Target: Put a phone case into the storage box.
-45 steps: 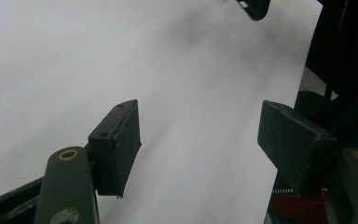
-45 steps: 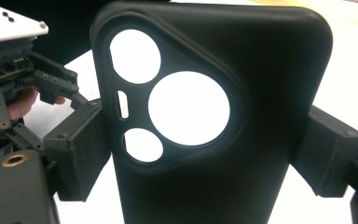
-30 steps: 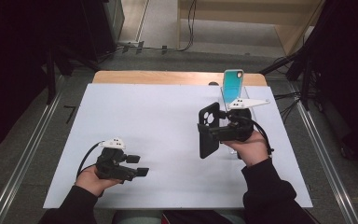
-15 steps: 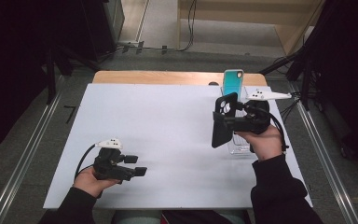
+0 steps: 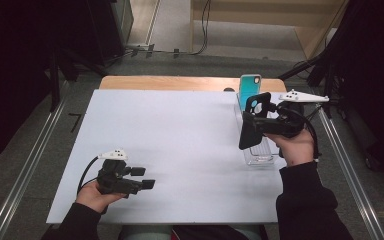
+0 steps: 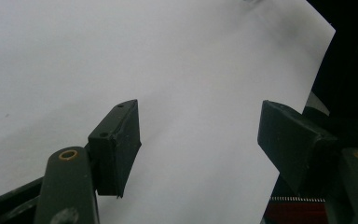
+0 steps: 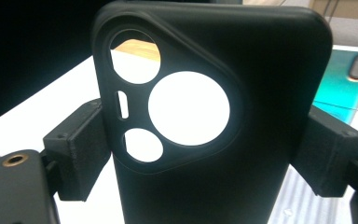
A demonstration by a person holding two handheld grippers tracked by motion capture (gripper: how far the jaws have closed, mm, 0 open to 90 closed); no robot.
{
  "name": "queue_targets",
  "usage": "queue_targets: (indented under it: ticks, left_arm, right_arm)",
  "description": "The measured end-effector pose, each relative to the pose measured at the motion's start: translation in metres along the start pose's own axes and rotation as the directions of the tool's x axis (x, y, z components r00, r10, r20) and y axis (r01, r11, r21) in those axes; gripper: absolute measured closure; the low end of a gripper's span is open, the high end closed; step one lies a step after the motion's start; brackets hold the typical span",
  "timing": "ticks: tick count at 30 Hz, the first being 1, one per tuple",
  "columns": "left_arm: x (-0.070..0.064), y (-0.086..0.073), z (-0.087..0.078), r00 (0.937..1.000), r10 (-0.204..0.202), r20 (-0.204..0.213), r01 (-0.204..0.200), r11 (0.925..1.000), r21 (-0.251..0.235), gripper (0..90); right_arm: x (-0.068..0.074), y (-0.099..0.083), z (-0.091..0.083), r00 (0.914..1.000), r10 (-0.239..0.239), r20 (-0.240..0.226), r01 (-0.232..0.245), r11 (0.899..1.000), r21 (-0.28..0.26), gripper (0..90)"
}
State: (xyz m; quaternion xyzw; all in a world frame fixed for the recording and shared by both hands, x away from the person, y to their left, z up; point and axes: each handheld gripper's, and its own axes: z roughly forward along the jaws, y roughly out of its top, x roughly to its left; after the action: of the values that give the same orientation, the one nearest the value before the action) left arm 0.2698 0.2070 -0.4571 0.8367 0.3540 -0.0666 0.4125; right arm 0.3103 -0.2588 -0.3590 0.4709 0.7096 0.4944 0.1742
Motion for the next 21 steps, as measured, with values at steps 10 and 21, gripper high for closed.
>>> queue_targets:
  ticks: [10, 21]
  left_arm:
    - [0.000, -0.002, -0.002, 0.9999, -0.006, -0.010, 0.006, 1.0000, -0.007, 29.6]
    - [0.001, -0.002, -0.004, 0.9998, -0.016, -0.015, 0.016, 0.9996, -0.023, 29.7]
  right_arm:
    - [-0.015, -0.002, -0.003, 0.9946, 0.009, 0.103, -0.006, 1.000, -0.024, 12.9]
    - [-0.031, -0.008, -0.001, 0.9832, 0.027, 0.181, -0.021, 0.999, -0.032, 12.9]
